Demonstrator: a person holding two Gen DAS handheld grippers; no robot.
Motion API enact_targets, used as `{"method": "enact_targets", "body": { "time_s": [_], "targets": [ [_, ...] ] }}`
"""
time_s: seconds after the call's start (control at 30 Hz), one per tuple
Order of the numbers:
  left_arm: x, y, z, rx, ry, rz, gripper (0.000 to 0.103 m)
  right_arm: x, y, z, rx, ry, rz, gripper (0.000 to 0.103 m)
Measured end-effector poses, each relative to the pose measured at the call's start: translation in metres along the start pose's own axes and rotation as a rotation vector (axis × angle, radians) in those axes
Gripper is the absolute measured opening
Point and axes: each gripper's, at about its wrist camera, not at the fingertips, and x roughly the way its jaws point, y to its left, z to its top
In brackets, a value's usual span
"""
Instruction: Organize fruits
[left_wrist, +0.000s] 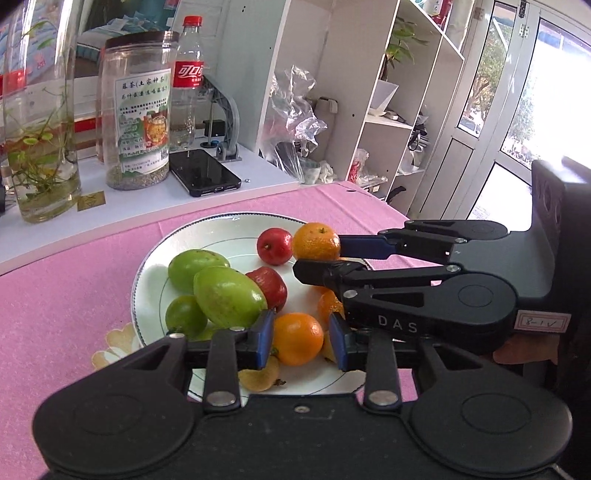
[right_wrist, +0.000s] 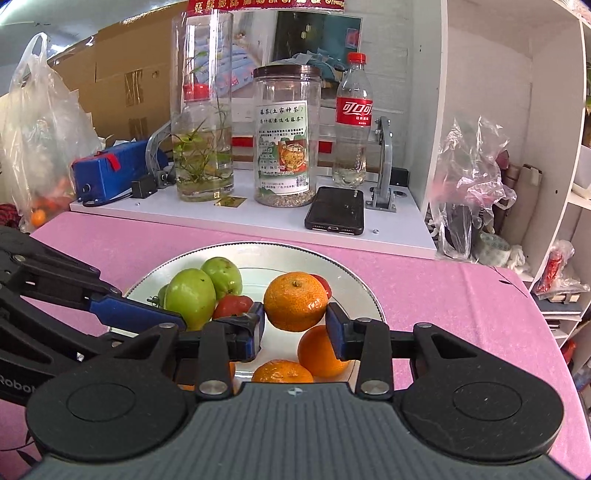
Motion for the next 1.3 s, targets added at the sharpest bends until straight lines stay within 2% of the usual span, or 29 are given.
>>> {"method": "enact_targets", "body": {
  "time_s": [0.33,0.4,0.43,0.47,0.5,0.7,0.97,1.3],
  "targets": [
    [-0.01,0.002,-0.004,-0.014,-0.015,0.011,0.103,0.002,0.001,0.002,-0.004,-0.006,-0.005,0.066],
    [-0.016,0.002,-0.006,-0.03,-0.03,0.035,0.103,-0.001,0.0,0.002,0.001,-0.016,-0.014,0.075],
    [-0.02,0.002,-0.007,-0.037,-0.039,0.056,0.103,-0.004,-0.001,0.002,0.007,-0.024,-0.018,0.084],
    [-0.023,0.002,-0.008,-0.042,-0.049,0.074,0.103,-0.008,-0.002,0.003,0.018,-0.036,-0.025,0.098],
    [-0.026,0.003,-0.009,-0.051,-0.061,0.092,0.103,-0.012,-0.004,0.004,0.029,-0.048,-0.036,0.103],
    [-0.04,0.008,-0.015,-0.117,-0.077,0.153,0.103,-0.034,-0.007,0.0,0.056,-0.06,-0.096,0.103],
    [-0.049,0.004,-0.034,-0.143,-0.044,0.224,0.103,-0.057,-0.004,-0.022,0.058,-0.025,-0.093,0.103],
    [-0.06,0.001,-0.045,-0.152,-0.051,0.237,0.103,-0.067,-0.002,-0.033,0.083,-0.01,-0.097,0.103]
  ]
}}
